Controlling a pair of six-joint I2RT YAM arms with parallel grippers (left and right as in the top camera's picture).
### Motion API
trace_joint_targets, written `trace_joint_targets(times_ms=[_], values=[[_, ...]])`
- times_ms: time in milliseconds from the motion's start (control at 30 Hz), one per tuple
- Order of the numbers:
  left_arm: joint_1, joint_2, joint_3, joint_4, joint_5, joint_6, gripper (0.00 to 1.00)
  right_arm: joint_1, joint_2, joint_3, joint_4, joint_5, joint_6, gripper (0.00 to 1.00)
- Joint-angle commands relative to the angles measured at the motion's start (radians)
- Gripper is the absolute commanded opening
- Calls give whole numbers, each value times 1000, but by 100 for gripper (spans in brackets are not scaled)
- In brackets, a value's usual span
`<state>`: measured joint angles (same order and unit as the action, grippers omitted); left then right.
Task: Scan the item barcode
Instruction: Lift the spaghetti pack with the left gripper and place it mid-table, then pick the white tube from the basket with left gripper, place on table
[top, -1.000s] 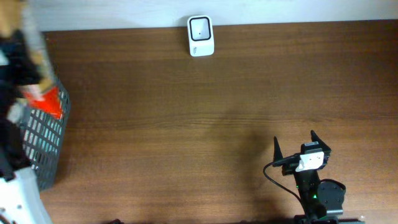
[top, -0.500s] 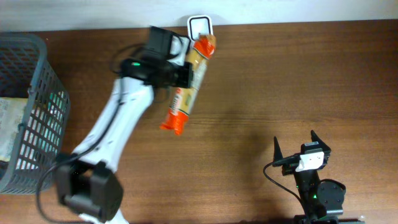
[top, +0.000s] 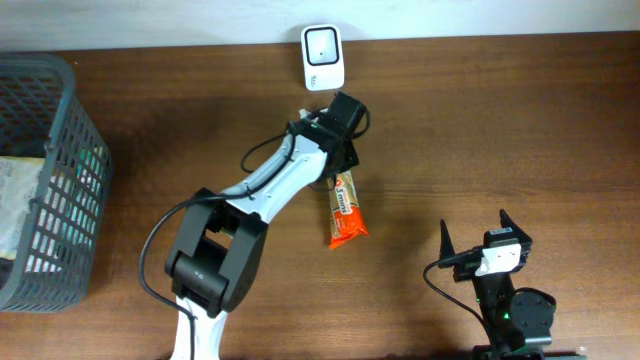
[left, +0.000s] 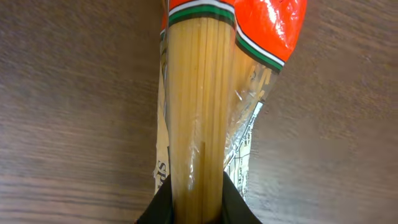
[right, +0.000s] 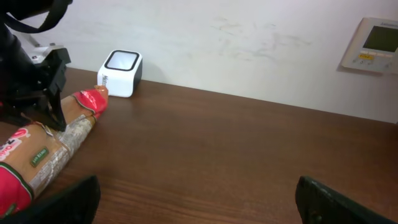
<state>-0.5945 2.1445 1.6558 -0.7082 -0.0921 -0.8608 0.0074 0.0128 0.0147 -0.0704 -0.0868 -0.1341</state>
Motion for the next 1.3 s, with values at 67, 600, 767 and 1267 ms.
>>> trace_joint_targets(times_ms=[67,600,767,1267], values=[[-82,-14,26,33,-2,-32,0,-1,-6,-9,0,5,0,99],[0,-179,229,14,-218,539,99,-1,-6,-9,0,5,0,99],[201,-420,260,7,-335,811,99,-1,-6,-9,0,5,0,98],[1156,-509,163,-156,-129,781,94,-1,-6,-9,0,5,0,99]])
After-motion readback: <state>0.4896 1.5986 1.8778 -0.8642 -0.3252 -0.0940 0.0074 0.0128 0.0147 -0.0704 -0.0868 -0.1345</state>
